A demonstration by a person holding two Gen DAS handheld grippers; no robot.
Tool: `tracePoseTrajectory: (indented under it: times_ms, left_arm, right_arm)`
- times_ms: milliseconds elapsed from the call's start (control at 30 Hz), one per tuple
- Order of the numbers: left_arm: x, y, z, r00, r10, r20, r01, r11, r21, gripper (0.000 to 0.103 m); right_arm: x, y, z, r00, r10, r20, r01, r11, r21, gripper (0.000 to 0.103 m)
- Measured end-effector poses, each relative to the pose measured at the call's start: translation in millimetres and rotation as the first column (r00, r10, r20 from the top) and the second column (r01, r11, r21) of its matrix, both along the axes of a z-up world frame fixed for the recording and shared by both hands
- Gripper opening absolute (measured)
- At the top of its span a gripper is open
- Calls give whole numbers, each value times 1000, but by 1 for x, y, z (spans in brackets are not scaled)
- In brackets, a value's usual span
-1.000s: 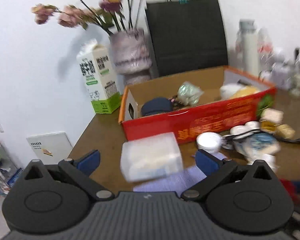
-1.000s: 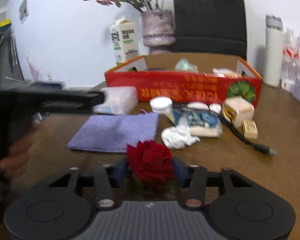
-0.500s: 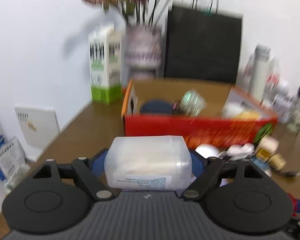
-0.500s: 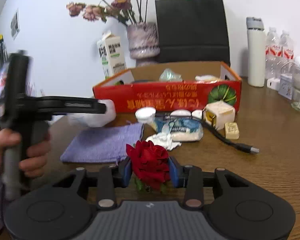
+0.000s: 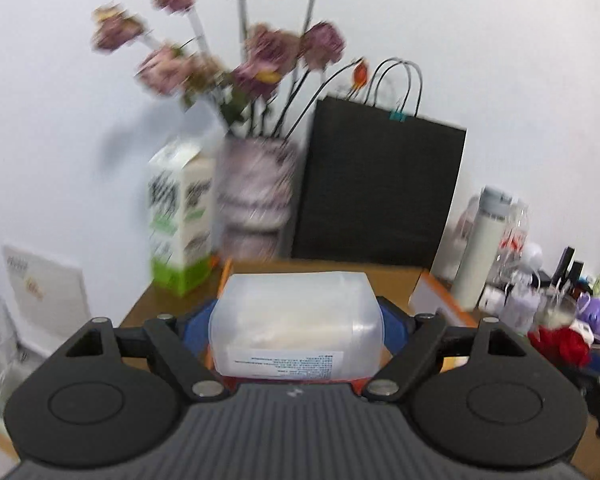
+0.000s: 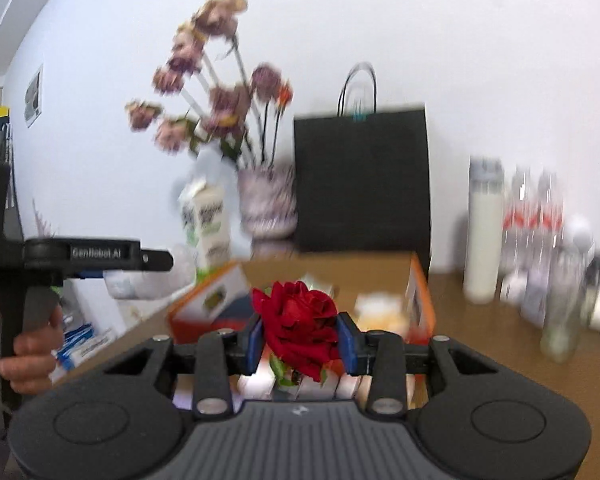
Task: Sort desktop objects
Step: 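Lower the tissue box and rose into the cardboard box and release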
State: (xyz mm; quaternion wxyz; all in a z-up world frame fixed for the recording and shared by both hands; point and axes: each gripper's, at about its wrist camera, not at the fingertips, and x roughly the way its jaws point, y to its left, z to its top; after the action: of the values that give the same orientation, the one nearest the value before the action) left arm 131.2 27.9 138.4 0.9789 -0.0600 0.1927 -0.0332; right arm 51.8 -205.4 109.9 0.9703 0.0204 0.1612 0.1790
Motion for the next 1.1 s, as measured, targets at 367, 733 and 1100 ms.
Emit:
tracePoseTrajectory:
  times_ms: [367, 733, 1100]
  left_arm:
    - [157, -18, -7, 983, 118, -140, -110, 992, 66, 83]
    - [243, -12, -86, 921, 171, -350, -131, 982, 136, 83]
    - [237, -19, -78, 929, 184, -322, -121, 971, 206, 97]
  right_arm:
    - [168, 6, 29, 992, -117, -48, 117, 993, 0, 37]
    - [307, 29, -19, 957, -142, -252, 93, 976, -199, 37]
    - [336, 22, -56, 889, -199, -412, 131, 973, -188, 57]
